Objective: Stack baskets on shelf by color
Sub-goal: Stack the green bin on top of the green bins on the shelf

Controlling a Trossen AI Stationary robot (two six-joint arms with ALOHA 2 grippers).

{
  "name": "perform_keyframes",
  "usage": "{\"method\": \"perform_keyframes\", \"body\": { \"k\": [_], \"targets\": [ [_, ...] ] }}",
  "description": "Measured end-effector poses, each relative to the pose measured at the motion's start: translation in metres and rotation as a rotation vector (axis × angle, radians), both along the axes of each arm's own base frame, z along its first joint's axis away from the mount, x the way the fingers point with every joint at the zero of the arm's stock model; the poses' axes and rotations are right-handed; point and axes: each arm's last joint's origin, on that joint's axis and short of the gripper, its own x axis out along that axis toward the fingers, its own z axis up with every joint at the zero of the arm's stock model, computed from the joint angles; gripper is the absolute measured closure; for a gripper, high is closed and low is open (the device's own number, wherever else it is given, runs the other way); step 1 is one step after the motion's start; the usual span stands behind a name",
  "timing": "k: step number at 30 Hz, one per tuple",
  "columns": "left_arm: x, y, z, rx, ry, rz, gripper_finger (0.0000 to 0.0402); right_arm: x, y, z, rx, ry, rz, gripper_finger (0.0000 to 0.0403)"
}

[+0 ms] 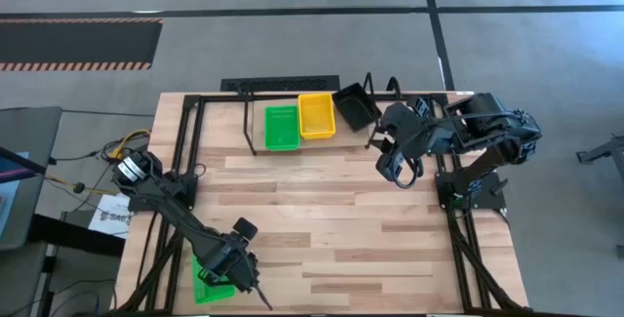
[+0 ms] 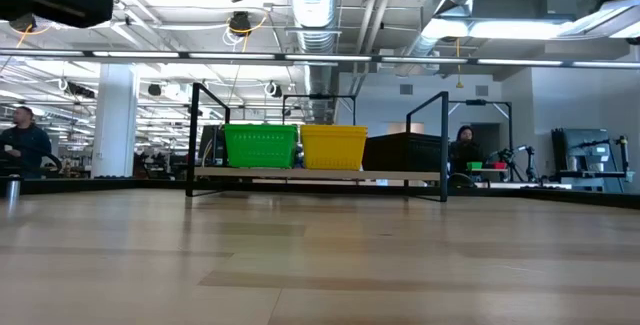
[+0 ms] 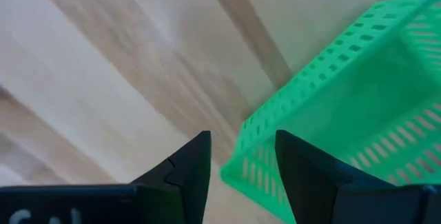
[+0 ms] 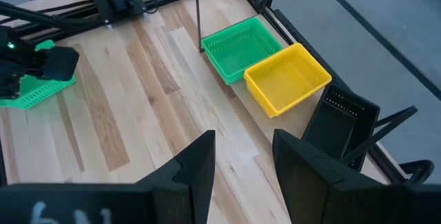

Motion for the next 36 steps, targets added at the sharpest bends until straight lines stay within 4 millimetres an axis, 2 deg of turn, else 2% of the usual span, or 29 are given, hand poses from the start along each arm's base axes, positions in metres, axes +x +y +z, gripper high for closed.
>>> {"method": "perform_keyframes", "body": {
  "k": [12,18,21,25,31,36],
  "targets": [
    [-0.002,0.004,-0.024,-0.059,0.022,-0.081,0.0253,0.000,0.000,0.000,-0.001,0.001,0.002,0.0237],
    [0.000,0.017,-0.042,-0.058,0.025,-0.037,0.0253,0.000,0.000,0.000,0.001,-0.001,0.001,0.0237],
    [0.004,0.026,-0.044,-0.034,0.013,0.009,0.0255,0.000,0.000,0.000,0.001,0.000,0.001,0.0237],
    [0.020,0.044,-0.043,0.016,-0.049,0.181,0.0284,0.000,0.000,0.000,0.001,0.000,0.001,0.0237],
    [0.056,0.079,-0.037,-0.058,-0.158,0.621,0.0387,0.000,0.000,0.000,0.001,0.000,0.001,0.0237],
    [0.076,0.109,-0.036,-0.126,-0.202,1.039,0.0396,0.000,0.000,0.000,0.001,0.000,0.001,0.0237]
  ]
}}
